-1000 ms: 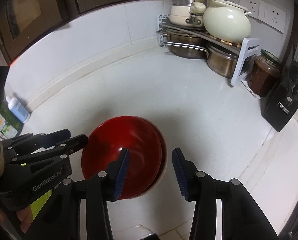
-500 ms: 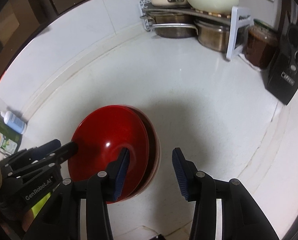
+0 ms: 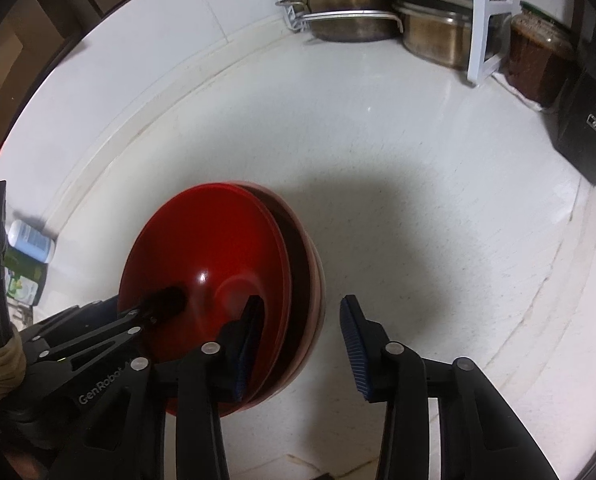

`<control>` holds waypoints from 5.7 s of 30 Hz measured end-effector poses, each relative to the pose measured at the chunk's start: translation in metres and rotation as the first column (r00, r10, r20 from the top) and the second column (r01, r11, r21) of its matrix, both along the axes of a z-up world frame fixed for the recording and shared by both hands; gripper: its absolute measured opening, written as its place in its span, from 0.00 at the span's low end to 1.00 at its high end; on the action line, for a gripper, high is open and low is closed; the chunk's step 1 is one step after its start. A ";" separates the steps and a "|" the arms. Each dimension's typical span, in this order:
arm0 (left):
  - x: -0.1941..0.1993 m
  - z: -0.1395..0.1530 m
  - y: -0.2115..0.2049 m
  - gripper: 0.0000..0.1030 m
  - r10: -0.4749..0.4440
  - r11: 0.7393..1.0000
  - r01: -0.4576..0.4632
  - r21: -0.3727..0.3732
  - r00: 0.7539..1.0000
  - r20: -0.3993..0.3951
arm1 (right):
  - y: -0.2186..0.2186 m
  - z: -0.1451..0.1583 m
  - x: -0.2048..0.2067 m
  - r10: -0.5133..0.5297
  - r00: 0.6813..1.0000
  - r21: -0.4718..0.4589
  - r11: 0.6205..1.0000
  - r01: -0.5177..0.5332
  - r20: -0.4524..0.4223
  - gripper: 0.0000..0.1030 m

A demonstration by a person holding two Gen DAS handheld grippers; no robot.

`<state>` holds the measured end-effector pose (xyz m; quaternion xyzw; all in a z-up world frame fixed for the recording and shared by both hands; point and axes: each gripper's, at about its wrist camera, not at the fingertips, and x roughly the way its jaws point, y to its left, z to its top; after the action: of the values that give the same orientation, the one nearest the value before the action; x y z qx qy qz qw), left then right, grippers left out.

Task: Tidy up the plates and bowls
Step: 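Close both grippers on the rims of the stacked bowls, then lift the bowl stack with both grippers and carry it over the green plate, then lower the bowl stack onto the green plate, then open both grippers and withdraw them from the bowl stack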

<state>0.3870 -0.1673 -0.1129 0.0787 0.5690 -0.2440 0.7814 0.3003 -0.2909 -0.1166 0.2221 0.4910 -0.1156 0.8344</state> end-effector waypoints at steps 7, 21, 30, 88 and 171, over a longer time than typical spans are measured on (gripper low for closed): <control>-0.001 0.000 0.001 0.23 0.038 0.999 -0.039 -0.017 0.999 -0.013 | -0.001 -0.002 0.002 0.020 1.000 0.021 1.000 -0.020 -0.001 0.34; -0.005 0.015 0.019 0.22 0.095 0.995 -0.095 -0.031 0.995 0.003 | 0.002 0.000 0.003 0.013 0.999 -0.006 1.000 -0.013 -0.030 0.24; -0.012 0.040 0.059 0.22 0.162 0.985 -0.159 -0.069 0.986 0.042 | 0.022 0.023 0.004 0.065 0.998 -0.041 0.997 -0.065 -0.004 0.24; -0.065 0.010 0.334 0.22 0.486 0.874 -0.486 -0.009 0.874 -0.014 | 0.297 0.022 0.009 0.484 0.873 0.000 0.874 -0.485 -0.057 0.24; -0.407 0.131 0.281 1.00 0.500 0.831 -0.527 -0.179 0.565 0.656 | 0.217 0.116 -0.304 0.487 0.753 -0.404 0.858 -0.317 0.442 0.91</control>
<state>-0.0202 0.1138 0.0184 0.0077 0.2456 0.0503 0.9680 -0.0035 -0.0735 -0.0005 0.0016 0.2542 0.0606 0.9653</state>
